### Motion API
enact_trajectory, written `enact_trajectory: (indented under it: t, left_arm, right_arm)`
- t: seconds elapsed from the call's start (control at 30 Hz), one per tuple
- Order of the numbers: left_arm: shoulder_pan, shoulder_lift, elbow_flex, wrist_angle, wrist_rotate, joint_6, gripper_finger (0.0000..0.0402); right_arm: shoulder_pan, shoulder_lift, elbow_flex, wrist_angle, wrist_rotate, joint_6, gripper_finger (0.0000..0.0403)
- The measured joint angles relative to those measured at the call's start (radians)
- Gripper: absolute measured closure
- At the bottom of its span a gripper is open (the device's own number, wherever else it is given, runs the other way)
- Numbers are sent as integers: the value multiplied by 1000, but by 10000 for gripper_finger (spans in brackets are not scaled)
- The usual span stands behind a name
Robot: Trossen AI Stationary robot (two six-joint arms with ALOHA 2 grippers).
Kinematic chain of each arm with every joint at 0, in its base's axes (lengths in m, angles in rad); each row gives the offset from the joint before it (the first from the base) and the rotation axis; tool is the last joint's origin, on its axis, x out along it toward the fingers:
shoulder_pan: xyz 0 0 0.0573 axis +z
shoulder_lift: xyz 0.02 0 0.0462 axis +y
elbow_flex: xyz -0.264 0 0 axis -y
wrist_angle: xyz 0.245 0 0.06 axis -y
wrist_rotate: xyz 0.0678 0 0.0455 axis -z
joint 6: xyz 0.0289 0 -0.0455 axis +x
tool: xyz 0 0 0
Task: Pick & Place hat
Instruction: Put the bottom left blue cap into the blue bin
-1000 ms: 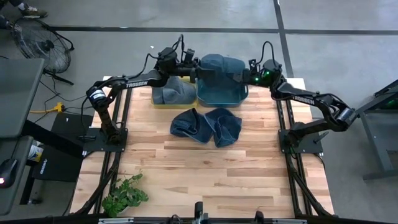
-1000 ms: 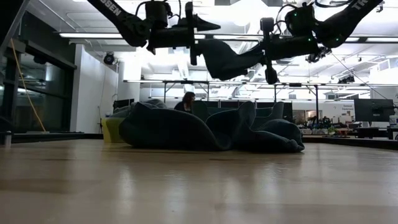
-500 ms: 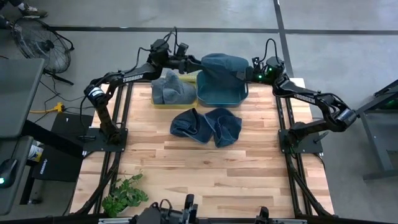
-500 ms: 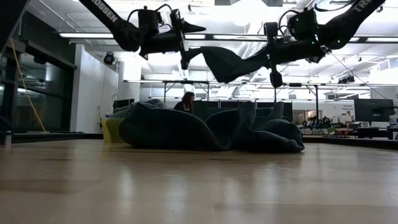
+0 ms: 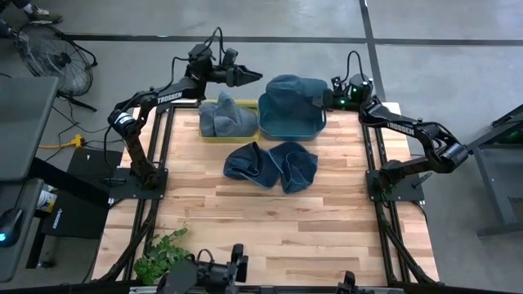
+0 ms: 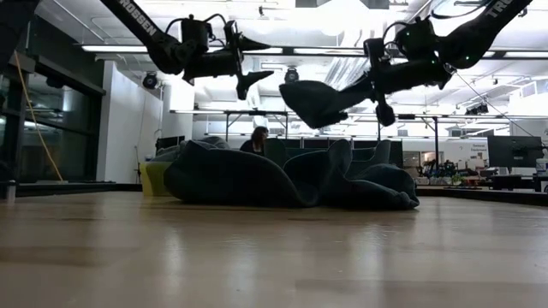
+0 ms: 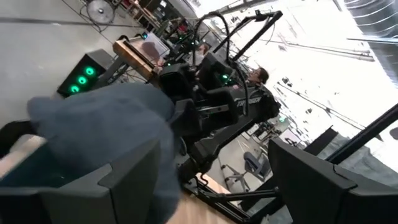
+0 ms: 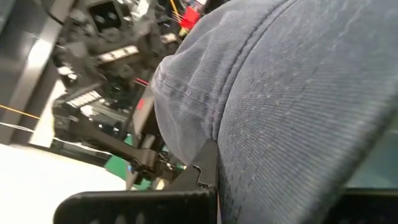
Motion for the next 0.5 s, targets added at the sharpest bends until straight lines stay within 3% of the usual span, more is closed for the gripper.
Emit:
enact_trajectory:
  t: [0.2,0.5]
  left_arm:
    - [-2,0,0,22,86,-14,108]
    - [-32,-32,0,36,123,-35,108]
  right_arm:
    - [0,0,0,-56,0,-25,402]
    - [14,5,0,-117,4,-31,402]
